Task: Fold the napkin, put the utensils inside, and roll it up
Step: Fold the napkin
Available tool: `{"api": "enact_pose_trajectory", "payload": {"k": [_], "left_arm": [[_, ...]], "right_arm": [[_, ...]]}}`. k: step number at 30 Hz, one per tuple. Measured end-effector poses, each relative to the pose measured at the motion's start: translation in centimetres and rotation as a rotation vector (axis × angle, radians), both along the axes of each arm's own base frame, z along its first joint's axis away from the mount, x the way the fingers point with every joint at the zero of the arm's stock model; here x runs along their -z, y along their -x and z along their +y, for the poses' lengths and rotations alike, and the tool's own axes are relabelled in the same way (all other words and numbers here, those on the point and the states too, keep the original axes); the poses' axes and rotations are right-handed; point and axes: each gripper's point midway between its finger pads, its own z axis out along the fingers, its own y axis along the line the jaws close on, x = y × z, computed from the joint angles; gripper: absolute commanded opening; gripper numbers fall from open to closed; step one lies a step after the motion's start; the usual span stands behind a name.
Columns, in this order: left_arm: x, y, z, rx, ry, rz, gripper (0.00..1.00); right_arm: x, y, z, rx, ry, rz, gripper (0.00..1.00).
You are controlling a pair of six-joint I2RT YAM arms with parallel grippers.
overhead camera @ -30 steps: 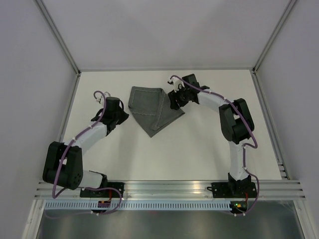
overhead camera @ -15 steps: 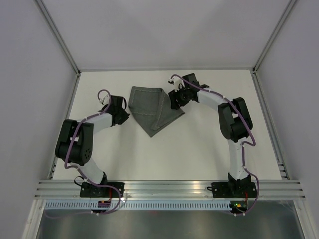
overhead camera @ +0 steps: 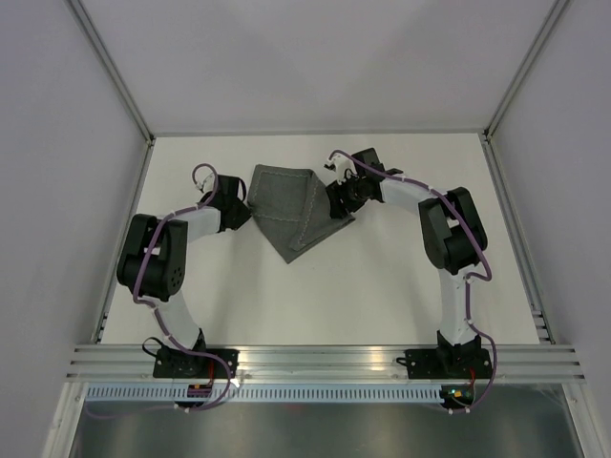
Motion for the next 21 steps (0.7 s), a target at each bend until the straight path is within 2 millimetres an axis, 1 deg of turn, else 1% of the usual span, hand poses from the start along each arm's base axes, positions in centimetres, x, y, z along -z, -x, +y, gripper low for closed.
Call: {"api": "enact_pose_trajectory", "payload": {"k": [3,9,16,21], "left_arm": [[-0.1,-0.9,-0.3,0.006,0.007,-0.005,0.08],[-0.1,-3.0,-1.5,0.049,0.030,-0.013,0.08],[-0.1,-5.4,-3.1,0.121,0.060,-0.027,0.09],[-0.2,-6.8,-4.6,0.180,0.092,-0.034,0.11]], "right_arm": [[0.0,0.8,-0.3,-0.001,0.004,0.010,0.64],[0.0,3.6,-1.2,-0.014,0.014,0.055,0.64],[-0.1,7.5,-2.3,-0.038,0.016,0.129,0.65],[-0.4,10.0,-3.1,-0.064,0.028,0.172,0.64]]}}
